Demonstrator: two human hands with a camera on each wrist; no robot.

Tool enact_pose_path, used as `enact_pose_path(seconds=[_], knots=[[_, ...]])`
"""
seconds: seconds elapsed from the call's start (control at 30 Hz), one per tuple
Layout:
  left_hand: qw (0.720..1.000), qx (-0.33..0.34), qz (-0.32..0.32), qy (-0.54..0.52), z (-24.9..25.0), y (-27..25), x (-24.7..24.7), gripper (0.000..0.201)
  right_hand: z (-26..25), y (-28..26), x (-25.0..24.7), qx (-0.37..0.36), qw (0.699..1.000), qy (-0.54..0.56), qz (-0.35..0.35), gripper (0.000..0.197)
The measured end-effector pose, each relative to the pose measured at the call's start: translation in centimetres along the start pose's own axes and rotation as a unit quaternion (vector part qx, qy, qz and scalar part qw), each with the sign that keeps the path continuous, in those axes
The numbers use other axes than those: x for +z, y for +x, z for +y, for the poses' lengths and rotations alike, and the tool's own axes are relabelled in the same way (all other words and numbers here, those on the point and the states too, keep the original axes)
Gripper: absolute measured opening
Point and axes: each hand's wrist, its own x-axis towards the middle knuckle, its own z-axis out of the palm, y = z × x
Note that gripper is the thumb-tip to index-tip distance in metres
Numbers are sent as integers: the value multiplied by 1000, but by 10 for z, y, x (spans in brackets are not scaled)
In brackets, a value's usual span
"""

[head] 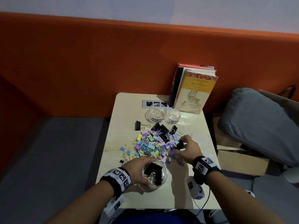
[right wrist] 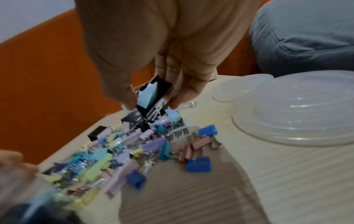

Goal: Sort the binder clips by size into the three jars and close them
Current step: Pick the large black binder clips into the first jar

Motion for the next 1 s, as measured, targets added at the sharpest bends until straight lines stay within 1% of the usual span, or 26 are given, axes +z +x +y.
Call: enact_pose_path(seconds=[0.1, 0.17, 0.23, 0.27, 0.3, 0.37, 0.43, 0.5, 0.53, 0.7, 0.77, 0.83, 0.9, 1.0], knots=[[1000, 6, 3, 17, -1, 1, 2, 101, -4, -14, -2, -36, 993, 85, -68, 47], [1000, 12, -2, 22, -1, 2, 1, 101, -7, -23, -1, -56, 988, 95, -108, 49], [1000, 14, -2, 14, -1, 2, 1, 94, -10, -31, 1, -71, 981, 116, -139, 50], [1000, 14, 10, 4, 0, 2, 0, 88, -11, -35, 2, -76, 977, 131, -150, 51], [999, 10, 36, -11, 2, 2, -2, 80, -13, -38, 3, -81, 973, 146, -160, 52], [993, 7, 101, -54, 5, 3, -8, 58, -18, -43, 5, -84, 965, 176, -176, 55], [984, 12, 151, -88, 8, 6, -14, 36, -22, -45, 7, -84, 958, 201, -186, 58], [978, 15, 180, -108, 10, 8, -18, 14, -26, -46, 9, -92, 956, 200, -192, 59], [976, 13, 185, -110, 10, 9, -19, 8, -26, -46, 11, -96, 957, 194, -194, 58], [981, -23, 171, -88, 8, 7, -19, 15, -25, -51, 15, -114, 958, 192, -182, 48], [981, -31, 173, -78, 8, 6, -18, 18, -25, -52, 16, -105, 963, 178, -171, 44], [982, -38, 172, -69, 10, 4, -16, 16, -25, -52, 16, -87, 971, 163, -155, 42], [983, -37, 171, -61, 11, 3, -15, 14, -26, -52, 16, -76, 976, 146, -142, 36], [984, -35, 166, -60, 10, 0, -12, 15, -29, -54, 14, -72, 981, 109, -145, 30]])
